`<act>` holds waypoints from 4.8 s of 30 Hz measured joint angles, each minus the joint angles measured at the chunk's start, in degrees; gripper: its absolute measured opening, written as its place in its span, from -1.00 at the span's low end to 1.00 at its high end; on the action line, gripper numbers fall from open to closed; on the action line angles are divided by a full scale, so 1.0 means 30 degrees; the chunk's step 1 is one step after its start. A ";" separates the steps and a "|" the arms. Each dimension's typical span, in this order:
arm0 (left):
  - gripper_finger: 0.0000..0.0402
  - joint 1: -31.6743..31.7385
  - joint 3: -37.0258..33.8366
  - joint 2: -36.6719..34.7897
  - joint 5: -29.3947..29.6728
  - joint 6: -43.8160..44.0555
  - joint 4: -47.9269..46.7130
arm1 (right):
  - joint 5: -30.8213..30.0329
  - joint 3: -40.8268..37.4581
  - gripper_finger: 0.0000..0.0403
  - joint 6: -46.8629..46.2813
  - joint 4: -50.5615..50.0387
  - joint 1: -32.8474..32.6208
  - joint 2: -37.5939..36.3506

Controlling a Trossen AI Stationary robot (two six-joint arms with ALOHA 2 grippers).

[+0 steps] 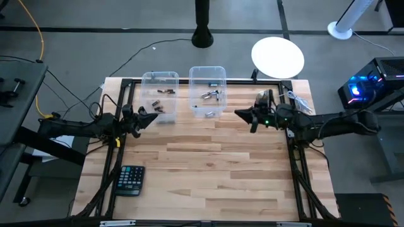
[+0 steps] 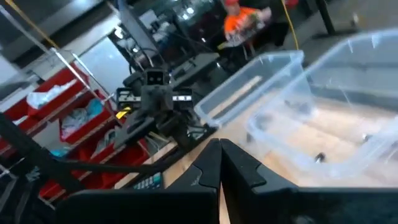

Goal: Sort batteries
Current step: Return to Home Position

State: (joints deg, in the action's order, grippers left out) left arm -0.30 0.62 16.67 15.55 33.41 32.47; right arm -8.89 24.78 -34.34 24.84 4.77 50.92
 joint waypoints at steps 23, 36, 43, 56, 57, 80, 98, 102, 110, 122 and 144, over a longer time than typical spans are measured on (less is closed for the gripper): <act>-1.00 -0.0001 0.0000 0.0066 0.0015 0.0146 -0.0133 | 0.0803 -0.6266 -1.00 0.3346 0.3717 -0.0986 -0.0155; -1.00 -0.0022 0.0007 -0.2932 0.0022 0.0153 -0.8699 | 0.0737 -0.6478 -1.00 0.4608 -0.6117 -0.0981 -0.0913; -1.00 -0.0015 0.0073 -0.4910 -0.0955 -0.0324 -1.0178 | 0.0693 -0.6493 -1.00 0.4608 -1.2480 -0.0981 -0.7786; -1.00 -0.0007 0.0073 -0.5486 -0.1002 -0.0350 -1.0178 | 0.0827 -0.6741 -1.00 0.4601 -1.1367 -0.0949 -1.6977; -1.00 -0.0020 0.0073 -0.5493 -0.0963 -0.0350 -1.0165 | 0.0817 -0.7010 -1.00 0.4601 -1.0463 -0.0972 -1.6975; -1.00 -0.0044 0.0066 -0.5297 -0.0991 -0.0357 -1.0124 | 0.1108 -0.8074 -1.00 0.4608 -0.7634 -0.0711 -1.6722; -1.00 -0.0044 0.0066 -0.5297 -0.0991 -0.0350 -1.0134 | 0.1094 -0.8088 -1.00 0.4608 -0.7634 -0.0711 -1.6715; -1.00 -0.0044 0.0066 -0.5297 -0.0991 -0.0350 -1.0142 | 0.1087 -0.8088 -1.00 0.4608 -0.7634 -0.0711 -1.6715; -1.00 -0.0044 0.0066 -0.5297 -0.0991 -0.0350 -1.0146 | 0.1087 -0.8094 -1.00 0.4614 -0.7634 -0.0711 -1.6715; -1.00 -0.0044 0.0066 -0.5297 -0.0991 -0.0350 -1.0156 | 0.1085 -0.8096 -1.00 0.4608 -0.7632 -0.0711 -1.6708; -1.00 -0.0044 0.0066 -0.5297 -0.0991 -0.0350 -1.0163 | 0.1079 -0.8103 -1.00 0.4608 -0.7626 -0.0711 -1.6708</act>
State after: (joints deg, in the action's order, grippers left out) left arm -0.43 0.82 0.78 12.58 32.36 1.98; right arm -5.65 0.47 -20.51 1.96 2.63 0.80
